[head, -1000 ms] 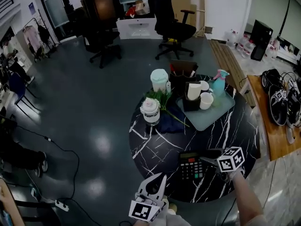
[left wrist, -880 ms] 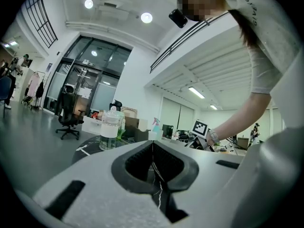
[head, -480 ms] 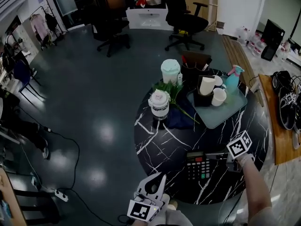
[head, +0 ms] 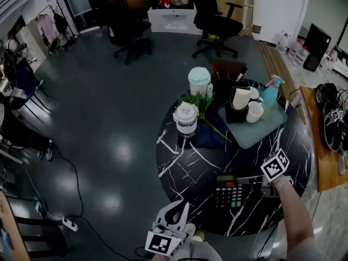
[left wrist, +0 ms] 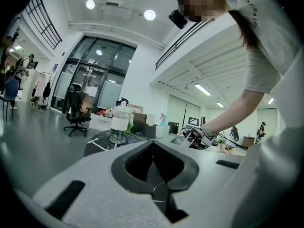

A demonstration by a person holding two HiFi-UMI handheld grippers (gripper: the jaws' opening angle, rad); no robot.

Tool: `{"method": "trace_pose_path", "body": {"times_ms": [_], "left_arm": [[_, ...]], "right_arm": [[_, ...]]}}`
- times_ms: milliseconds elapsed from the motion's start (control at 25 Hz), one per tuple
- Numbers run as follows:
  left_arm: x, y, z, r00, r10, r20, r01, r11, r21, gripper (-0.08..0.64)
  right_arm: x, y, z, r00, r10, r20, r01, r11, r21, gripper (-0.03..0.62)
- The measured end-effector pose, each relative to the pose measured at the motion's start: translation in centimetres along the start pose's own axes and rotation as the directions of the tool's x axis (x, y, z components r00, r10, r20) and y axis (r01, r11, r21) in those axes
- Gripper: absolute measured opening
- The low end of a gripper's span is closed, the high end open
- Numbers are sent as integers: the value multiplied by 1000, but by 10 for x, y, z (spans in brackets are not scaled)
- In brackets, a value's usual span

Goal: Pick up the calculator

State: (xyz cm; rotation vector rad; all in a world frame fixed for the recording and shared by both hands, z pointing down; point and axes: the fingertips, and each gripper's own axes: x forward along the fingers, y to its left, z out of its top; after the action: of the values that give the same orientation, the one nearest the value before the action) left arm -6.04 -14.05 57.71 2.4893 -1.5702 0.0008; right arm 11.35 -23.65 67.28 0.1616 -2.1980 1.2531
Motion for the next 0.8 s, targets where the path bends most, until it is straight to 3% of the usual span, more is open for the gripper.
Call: {"method": "trace_pose_path", "body": {"times_ms": [200,440,600,800], "left_arm": [[-7,2,8,1000,10,1,-10,1000,-5,8],[-16,8,28,1000,24,19,-24,1000,7,8],[-20,1,45,999,-11,34,10,1000,6,8],[-16,-10,68,997,-60,49,59,998,22,8]], "right_arm": [[-5,23,-7,991,99,91,-98,995,-7,60],[-12,38,-17,973,81,216,-92,995,39,55],[-25,57,-16,930,76,360,-114,990,85,55],[-55,85,-2,856,62,513,-134,985,105,55]]}}
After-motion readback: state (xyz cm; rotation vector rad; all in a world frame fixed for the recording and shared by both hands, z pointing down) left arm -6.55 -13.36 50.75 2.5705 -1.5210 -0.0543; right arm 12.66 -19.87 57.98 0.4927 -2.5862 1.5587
